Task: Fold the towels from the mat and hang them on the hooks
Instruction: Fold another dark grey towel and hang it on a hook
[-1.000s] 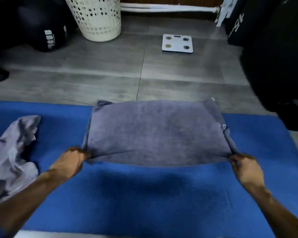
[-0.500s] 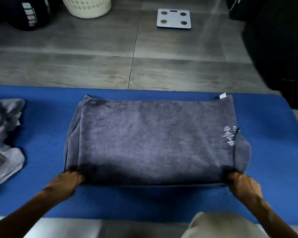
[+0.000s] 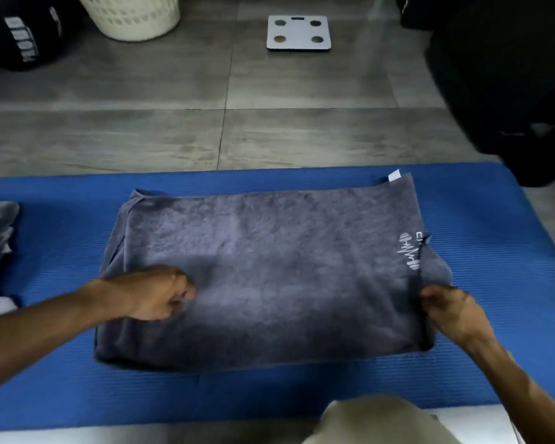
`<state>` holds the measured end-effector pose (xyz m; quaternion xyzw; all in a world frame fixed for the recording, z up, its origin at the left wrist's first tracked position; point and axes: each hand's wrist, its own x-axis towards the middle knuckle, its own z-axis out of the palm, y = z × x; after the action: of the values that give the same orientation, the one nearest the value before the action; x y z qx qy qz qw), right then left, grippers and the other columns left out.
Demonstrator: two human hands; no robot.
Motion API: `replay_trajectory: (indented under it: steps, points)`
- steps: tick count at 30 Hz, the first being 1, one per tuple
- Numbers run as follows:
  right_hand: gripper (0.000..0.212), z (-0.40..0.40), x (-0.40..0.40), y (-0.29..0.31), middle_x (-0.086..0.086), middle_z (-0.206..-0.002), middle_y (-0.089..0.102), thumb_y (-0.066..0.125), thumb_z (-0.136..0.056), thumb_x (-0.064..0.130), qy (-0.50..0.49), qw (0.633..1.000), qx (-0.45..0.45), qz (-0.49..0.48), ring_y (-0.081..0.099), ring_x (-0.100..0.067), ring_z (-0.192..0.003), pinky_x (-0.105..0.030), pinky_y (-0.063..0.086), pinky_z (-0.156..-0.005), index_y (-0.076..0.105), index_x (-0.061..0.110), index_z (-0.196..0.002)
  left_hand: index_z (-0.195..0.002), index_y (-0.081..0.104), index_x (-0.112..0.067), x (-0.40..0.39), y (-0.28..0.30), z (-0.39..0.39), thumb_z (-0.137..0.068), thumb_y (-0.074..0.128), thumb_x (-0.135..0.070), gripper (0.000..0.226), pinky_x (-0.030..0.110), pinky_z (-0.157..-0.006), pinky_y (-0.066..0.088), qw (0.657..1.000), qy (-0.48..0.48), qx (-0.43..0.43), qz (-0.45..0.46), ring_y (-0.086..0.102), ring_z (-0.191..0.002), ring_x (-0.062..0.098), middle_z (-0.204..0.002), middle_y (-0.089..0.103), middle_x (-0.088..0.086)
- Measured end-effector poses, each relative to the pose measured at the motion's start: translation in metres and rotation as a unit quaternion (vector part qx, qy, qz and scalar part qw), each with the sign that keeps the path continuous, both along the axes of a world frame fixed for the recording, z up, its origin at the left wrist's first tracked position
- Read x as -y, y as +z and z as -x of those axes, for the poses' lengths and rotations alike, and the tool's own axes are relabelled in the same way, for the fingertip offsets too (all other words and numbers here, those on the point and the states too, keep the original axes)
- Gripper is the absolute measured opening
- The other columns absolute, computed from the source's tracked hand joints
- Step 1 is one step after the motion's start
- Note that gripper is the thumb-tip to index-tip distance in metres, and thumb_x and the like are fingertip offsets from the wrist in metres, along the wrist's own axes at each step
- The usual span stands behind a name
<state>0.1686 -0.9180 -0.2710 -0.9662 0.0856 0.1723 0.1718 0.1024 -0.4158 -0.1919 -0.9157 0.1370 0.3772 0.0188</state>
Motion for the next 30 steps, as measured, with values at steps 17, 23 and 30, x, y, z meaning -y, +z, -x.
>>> replay_trajectory:
  steps: [17, 23, 30]
  points:
    - [0.035, -0.061, 0.050, -0.042, 0.007, -0.053, 0.055, 0.076, -0.077, 0.006, -0.312, 0.897, 0.048, -0.308, 0.050, -0.004, -0.050, -0.019, 0.045, -0.053, 0.050, 0.017, -0.058, -0.141, 0.036, -0.027, 0.255, -0.113, 0.025, -0.082, 0.062, -0.013, 0.065, 0.047, -0.101, 0.042, 0.997, -0.037, 0.050, 0.036, 0.034, -0.131, 0.036, -0.153, 0.021, 0.012]
    - [0.037, -0.011, 0.098, -0.031, -0.001, -0.056, 0.040, 0.066, -0.083, 0.006, -0.423, 0.847, 0.140, -0.290, 0.037, -0.016, -0.057, -0.029, 0.031, -0.052, 0.042, 0.016, -0.057, -0.149, 0.011, -0.041, 0.247, -0.124, -0.005, -0.082, 0.065, -0.017, 0.090, 0.046, -0.093, 0.050, 0.995, 0.016, 0.078, 0.061, 0.035, -0.133, 0.028, -0.149, 0.026, 0.000]
    - [0.036, -0.007, 0.125, -0.048, -0.016, -0.099, 0.067, 0.072, -0.078, 0.025, -0.271, 0.959, 0.054, -0.062, 0.063, -0.035, -0.094, -0.041, 0.049, -0.081, 0.058, 0.009, -0.107, -0.144, -0.015, -0.053, 0.254, -0.124, -0.032, -0.088, 0.063, -0.011, 0.105, 0.059, -0.111, 0.024, 0.999, 0.034, -0.031, 0.021, -0.025, -0.141, 0.044, -0.148, -0.044, 0.009]
